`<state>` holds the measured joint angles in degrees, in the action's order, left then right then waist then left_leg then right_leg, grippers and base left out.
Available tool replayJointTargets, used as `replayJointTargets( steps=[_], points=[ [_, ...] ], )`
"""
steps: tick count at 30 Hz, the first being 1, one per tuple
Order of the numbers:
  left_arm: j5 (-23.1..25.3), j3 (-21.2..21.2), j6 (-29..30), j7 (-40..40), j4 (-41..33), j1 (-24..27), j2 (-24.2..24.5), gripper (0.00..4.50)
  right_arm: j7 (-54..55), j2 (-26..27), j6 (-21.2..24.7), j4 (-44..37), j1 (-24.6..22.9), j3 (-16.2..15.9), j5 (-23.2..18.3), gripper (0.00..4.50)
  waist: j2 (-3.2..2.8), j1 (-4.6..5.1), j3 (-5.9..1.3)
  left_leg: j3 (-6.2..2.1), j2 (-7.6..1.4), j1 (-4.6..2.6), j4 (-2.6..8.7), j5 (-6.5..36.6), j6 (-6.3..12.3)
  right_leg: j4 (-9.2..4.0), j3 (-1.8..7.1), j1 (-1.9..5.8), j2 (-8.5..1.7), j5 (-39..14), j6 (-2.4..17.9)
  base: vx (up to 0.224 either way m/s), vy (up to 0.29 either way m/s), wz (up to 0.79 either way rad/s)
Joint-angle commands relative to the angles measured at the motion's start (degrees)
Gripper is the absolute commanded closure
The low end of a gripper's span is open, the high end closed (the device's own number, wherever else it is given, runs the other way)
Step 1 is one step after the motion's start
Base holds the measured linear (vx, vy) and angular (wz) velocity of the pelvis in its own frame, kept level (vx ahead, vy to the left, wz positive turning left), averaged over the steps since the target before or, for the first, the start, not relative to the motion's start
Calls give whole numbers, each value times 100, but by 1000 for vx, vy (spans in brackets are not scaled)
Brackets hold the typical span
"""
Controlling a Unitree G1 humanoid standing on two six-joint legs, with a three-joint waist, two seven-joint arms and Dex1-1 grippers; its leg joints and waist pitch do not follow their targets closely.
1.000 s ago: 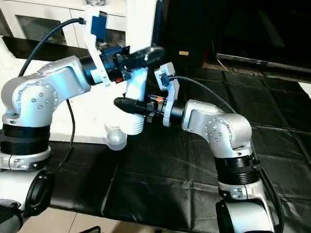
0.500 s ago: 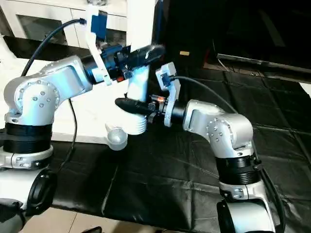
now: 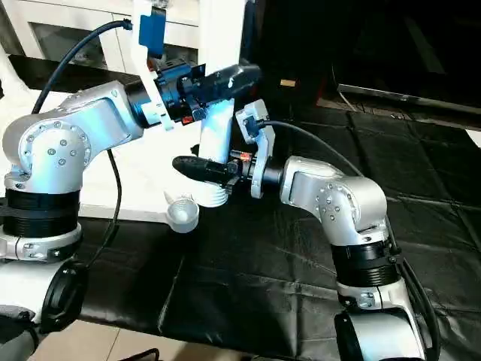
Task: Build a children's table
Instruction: Pick table leg
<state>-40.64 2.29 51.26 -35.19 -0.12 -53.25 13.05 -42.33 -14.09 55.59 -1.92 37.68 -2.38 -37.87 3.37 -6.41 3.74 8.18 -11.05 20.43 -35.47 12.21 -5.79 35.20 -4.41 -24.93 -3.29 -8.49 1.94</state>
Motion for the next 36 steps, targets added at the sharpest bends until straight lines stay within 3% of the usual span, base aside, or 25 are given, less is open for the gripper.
replayJointTargets(
  steps=[1,6,10,14,21,29,30,33,36],
  points=[
    [10,-144,-11,-193,-224,-22,15,265,62,-60,-46,8,-85,42,42,211,19,-4,-451,66,-83,74,390,119,-80,-407,262,480,-383,-1776,309,0,0,0],
    [133,-260,-83,-264,-242,19,94,265,124,-31,-71,23,-48,91,42,213,14,-3,-453,64,-81,72,389,130,-103,-415,261,476,-382,-1837,254,0,0,0],
    [140,-277,-104,-250,-234,27,113,265,139,-14,19,52,-28,157,-42,163,9,-2,-456,61,-89,63,394,147,-113,-409,261,469,-389,-1826,287,0,0,0],
    [147,-265,-124,-260,-215,22,135,265,199,-11,-29,69,-7,233,-33,146,20,-1,-452,65,-86,69,391,136,-127,-401,263,476,-385,-1762,315,0,0,0],
    [216,-284,-199,-316,-136,-3,172,265,157,-45,107,19,0,365,-244,146,1,-5,-461,63,-80,72,385,88,-111,-389,263,487,-381,-1643,341,0,0,0],
    [260,-270,-260,-309,-46,-33,160,265,41,-181,142,-118,-105,188,-185,146,3,-9,-465,65,-82,67,382,95,-117,-388,265,494,-380,-1613,382,0,0,0],
    [256,-258,-255,-302,-42,-38,151,265,51,-180,116,-113,-121,161,-151,175,4,-8,-460,65,-80,74,384,85,-112,-387,264,494,-376,-1584,392,0,0,0],
    [248,-236,-240,-295,-30,-50,144,265,105,-162,54,-70,-125,135,-122,183,5,-12,-466,64,-83,69,382,91,-109,-381,264,496,-383,-1576,407,0,0,0],
    [212,-204,-205,-266,-32,-58,127,265,118,-146,37,-47,-117,145,-139,224,2,-7,-463,65,-83,66,381,111,-108,-386,262,490,-381,-1599,424,0,0,0]
  ],
)
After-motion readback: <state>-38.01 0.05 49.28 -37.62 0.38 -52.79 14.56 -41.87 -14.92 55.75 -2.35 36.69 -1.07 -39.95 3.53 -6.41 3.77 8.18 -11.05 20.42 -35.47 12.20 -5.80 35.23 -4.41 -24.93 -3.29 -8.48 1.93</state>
